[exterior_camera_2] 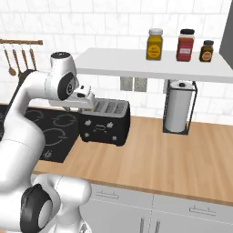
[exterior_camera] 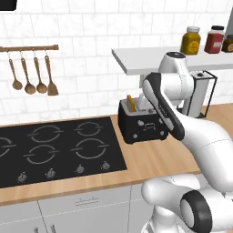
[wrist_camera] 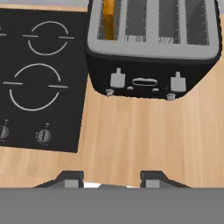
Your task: Start the toaster. Once the lever pops up, take the bread to the plate on the dining counter.
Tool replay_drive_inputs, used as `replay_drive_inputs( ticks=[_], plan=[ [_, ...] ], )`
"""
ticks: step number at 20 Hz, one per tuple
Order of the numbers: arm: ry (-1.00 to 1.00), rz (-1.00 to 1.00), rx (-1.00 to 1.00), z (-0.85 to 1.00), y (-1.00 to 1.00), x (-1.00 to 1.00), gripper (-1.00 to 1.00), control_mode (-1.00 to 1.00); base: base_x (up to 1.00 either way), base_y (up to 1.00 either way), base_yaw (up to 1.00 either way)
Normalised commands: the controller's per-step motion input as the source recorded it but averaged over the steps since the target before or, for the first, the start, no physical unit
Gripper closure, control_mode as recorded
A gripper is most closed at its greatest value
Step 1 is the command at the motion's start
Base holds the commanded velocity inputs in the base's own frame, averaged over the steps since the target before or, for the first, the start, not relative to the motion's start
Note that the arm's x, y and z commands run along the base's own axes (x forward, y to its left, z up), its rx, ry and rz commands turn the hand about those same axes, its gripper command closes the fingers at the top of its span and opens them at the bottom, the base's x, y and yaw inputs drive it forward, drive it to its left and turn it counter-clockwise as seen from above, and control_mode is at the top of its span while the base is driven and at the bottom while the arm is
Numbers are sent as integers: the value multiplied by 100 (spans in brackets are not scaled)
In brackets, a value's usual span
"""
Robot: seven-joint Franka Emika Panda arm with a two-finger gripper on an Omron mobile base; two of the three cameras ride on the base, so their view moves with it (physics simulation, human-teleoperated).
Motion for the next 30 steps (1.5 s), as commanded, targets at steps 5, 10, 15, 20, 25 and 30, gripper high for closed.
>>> replay_drive_inputs(
  ticks=[5,10,15,20,25,30],
  plan=[
    [-1,-2,4,-6,-23,-36,-100,-100,0,0,0],
    [-3,-13,43,-45,-91,-25,-100,-100,0,0,0],
    [0,-13,60,-77,-13,22,-100,-100,0,0,0],
    [4,-20,44,-59,25,72,-100,-100,0,0,0],
    [18,-19,2,-5,38,64,-100,-100,0,0,0],
    [14,-19,-4,-8,36,67,-100,-100,0,0,0]
  ],
)
